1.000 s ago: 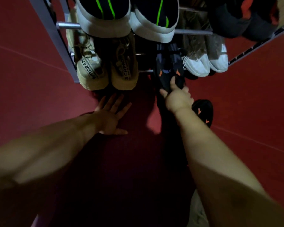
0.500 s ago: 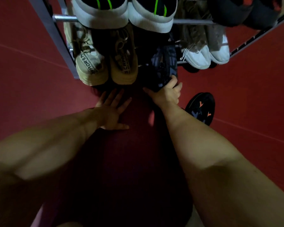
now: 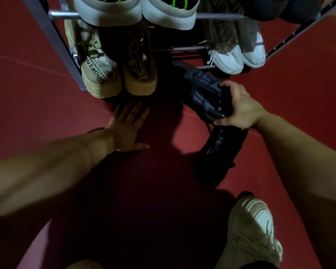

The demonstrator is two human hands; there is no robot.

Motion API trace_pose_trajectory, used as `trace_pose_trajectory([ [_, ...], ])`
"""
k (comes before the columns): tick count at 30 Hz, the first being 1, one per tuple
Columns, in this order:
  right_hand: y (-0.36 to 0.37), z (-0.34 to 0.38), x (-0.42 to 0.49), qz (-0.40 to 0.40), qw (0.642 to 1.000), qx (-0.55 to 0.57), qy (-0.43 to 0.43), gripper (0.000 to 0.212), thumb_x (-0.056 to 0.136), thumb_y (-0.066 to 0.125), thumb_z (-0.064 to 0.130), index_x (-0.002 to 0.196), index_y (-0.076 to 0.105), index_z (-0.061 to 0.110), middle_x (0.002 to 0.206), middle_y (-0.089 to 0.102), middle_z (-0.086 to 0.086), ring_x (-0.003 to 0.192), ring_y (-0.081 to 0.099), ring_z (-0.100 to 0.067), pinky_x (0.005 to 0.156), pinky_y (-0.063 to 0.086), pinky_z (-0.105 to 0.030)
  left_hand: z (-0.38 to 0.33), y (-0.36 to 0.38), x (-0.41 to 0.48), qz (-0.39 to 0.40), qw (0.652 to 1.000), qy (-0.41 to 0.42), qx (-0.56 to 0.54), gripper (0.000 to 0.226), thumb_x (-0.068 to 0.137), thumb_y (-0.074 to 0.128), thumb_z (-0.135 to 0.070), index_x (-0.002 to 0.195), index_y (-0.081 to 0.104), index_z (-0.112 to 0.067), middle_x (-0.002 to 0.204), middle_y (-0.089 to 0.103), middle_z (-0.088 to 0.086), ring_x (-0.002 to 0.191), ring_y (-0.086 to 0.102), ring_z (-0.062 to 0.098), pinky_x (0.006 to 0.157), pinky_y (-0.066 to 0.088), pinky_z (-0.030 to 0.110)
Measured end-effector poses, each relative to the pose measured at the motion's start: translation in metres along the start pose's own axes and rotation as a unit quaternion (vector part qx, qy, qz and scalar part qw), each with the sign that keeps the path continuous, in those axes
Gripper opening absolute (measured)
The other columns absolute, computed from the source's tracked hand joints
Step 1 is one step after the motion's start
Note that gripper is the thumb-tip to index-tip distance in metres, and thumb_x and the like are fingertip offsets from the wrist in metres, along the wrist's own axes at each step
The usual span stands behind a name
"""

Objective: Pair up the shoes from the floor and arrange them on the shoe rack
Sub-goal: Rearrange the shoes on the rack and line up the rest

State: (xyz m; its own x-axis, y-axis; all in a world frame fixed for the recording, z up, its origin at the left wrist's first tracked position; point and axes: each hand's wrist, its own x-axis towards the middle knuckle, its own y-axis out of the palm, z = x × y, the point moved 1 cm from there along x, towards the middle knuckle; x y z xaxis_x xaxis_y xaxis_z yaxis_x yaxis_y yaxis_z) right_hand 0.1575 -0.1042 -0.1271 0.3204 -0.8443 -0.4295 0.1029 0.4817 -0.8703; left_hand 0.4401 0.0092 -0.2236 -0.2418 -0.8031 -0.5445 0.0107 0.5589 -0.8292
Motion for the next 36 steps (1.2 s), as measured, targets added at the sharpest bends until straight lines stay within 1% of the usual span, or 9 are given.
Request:
trace_pose_trajectory([
  [6, -0.01, -0.011, -0.015, 0.096, 0.976, -0.158, -0.116, 0.109, 0.058, 0.086, 0.027, 0.146, 0.022, 0.023, 0.143, 0.028, -0.012, 0.131, 0.031, -0.034, 0.111, 0.025, -0.045, -0.016, -0.006, -0.006, -0.115, 0.971, -0.059, -0.201, 0.124, 0.064, 0.053, -0.079, 0.144, -0.024, -0.024, 0.155, -0.005, 0.024, 0.144, -0.005, 0.036, 0.116, -0.002, 0.043],
  [12, 0.003, 0.003, -0.01, -0.002, 0.94, -0.235, -0.246, 0.089, 0.064, 0.075, 0.013, 0.144, 0.035, 0.016, 0.154, 0.022, -0.014, 0.144, 0.006, -0.029, 0.111, -0.006, -0.047, -0.058, -0.028, 0.0, -0.097, 0.967, 0.029, -0.234, 0.12, 0.07, 0.071, -0.06, 0.145, -0.019, -0.034, 0.157, -0.003, 0.013, 0.143, 0.006, 0.034, 0.115, 0.016, 0.047],
  [14, 0.014, 0.003, -0.015, -0.087, 0.962, -0.212, -0.149, 0.081, 0.072, 0.07, 0.018, 0.144, 0.034, 0.021, 0.155, 0.019, -0.012, 0.145, 0.005, -0.034, 0.113, -0.002, -0.051, -0.061, -0.028, 0.002, -0.069, 0.979, 0.029, -0.191, 0.111, 0.075, 0.064, -0.062, 0.146, -0.018, -0.035, 0.156, 0.004, 0.013, 0.141, 0.014, 0.037, 0.113, 0.024, 0.048],
  [16, 0.025, 0.004, -0.028, -0.099, 0.988, -0.086, 0.084, 0.078, 0.081, 0.065, 0.031, 0.147, 0.024, 0.026, 0.157, 0.006, -0.012, 0.145, 0.0, -0.035, 0.116, 0.005, -0.048, -0.063, -0.026, 0.0, -0.046, 0.982, 0.001, -0.184, 0.108, 0.078, 0.06, -0.063, 0.147, -0.019, -0.033, 0.156, 0.001, 0.015, 0.14, 0.014, 0.039, 0.111, 0.024, 0.047],
  [19, 0.051, 0.005, -0.055, 0.02, 0.93, 0.147, 0.336, 0.086, 0.087, 0.056, 0.049, 0.149, 0.002, 0.026, 0.155, -0.002, -0.016, 0.142, 0.012, -0.039, 0.115, 0.018, -0.04, -0.076, -0.022, -0.011, -0.007, 0.974, 0.0, -0.228, 0.116, 0.074, 0.067, -0.059, 0.145, -0.023, -0.035, 0.155, -0.014, 0.015, 0.141, 0.006, 0.041, 0.113, 0.02, 0.047],
  [23, 0.089, 0.017, -0.077, 0.081, 0.929, 0.182, 0.311, 0.107, 0.08, 0.061, 0.059, 0.146, -0.019, 0.033, 0.154, -0.026, -0.01, 0.143, 0.005, -0.039, 0.116, 0.016, -0.04, -0.093, -0.014, -0.02, 0.036, 0.972, 0.063, -0.224, 0.119, 0.076, 0.071, -0.049, 0.142, -0.027, -0.038, 0.154, -0.021, 0.013, 0.143, 0.005, 0.037, 0.114, 0.02, 0.042],
  [28, 0.1, 0.012, -0.089, -0.003, 0.977, 0.145, 0.154, 0.101, 0.078, 0.07, 0.045, 0.147, -0.004, 0.041, 0.157, -0.018, 0.0, 0.142, 0.007, -0.041, 0.113, 0.016, -0.045, -0.099, -0.011, -0.02, 0.015, 0.98, 0.062, -0.189, 0.108, 0.083, 0.062, -0.051, 0.143, -0.027, -0.035, 0.154, -0.013, 0.02, 0.141, 0.013, 0.039, 0.112, 0.024, 0.04],
  [32, 0.092, 0.004, -0.086, -0.018, 0.983, 0.154, 0.093, 0.098, 0.077, 0.07, 0.046, 0.147, 0.002, 0.041, 0.157, -0.013, 0.0, 0.142, 0.013, -0.035, 0.113, 0.023, -0.045, -0.095, -0.012, -0.022, 0.008, 0.981, 0.034, -0.189, 0.112, 0.08, 0.063, -0.055, 0.144, -0.026, -0.032, 0.152, -0.006, 0.023, 0.138, 0.021, 0.039, 0.109, 0.029, 0.041],
  [36, 0.08, 0.0, -0.087, -0.004, 0.947, 0.288, 0.143, 0.093, 0.08, 0.073, 0.024, 0.148, 0.01, 0.031, 0.154, 0.0, -0.005, 0.142, 0.013, -0.022, 0.107, 0.016, -0.021, -0.107, -0.02, -0.017, -0.006, 0.981, 0.016, -0.193, 0.117, 0.077, 0.062, -0.062, 0.144, -0.028, -0.03, 0.145, 0.012, 0.022, 0.128, 0.033, 0.036, 0.104, 0.038, 0.041],
])
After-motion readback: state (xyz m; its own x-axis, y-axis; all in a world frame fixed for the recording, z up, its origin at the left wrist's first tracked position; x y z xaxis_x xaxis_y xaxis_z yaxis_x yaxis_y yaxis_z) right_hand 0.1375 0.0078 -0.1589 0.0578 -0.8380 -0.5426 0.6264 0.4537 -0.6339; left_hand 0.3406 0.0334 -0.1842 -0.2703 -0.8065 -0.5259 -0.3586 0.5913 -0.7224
